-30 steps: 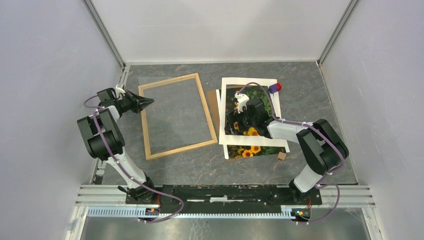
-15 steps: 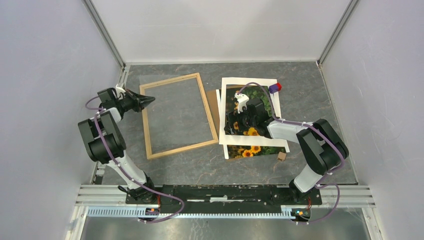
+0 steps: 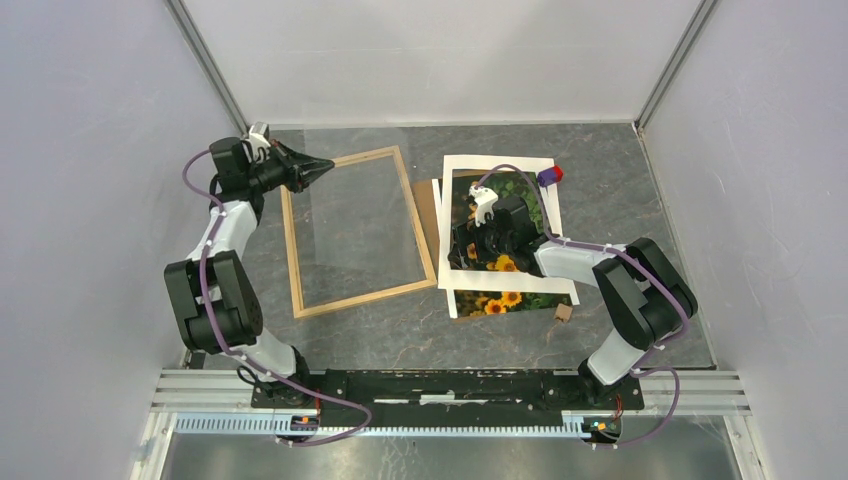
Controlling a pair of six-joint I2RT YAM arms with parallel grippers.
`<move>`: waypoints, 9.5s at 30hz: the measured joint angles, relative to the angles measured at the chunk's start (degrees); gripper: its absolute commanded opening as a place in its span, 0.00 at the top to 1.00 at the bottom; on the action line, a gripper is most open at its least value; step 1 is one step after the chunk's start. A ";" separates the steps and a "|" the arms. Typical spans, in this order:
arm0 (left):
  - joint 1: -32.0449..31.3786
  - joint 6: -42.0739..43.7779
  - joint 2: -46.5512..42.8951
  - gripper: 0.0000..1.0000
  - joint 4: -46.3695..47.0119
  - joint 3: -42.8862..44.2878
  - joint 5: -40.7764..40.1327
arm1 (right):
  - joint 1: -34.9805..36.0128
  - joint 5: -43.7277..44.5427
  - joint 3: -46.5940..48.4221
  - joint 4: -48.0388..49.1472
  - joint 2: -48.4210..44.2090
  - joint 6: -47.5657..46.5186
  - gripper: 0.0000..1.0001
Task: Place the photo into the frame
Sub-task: Place the photo frame item in the photo frame.
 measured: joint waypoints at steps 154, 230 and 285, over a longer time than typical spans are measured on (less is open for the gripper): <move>4.74 2.69 5.68 0.98 13.14 -8.31 4.98 | 0.00 -1.27 0.00 0.42 0.98 0.42 0.02; 8.98 2.91 13.03 0.98 7.89 -5.57 5.40 | 0.00 -2.49 0.00 0.83 1.84 0.63 0.02; 9.75 2.05 14.08 0.98 12.68 -7.56 4.37 | 0.11 -2.47 0.00 0.83 1.84 0.63 0.02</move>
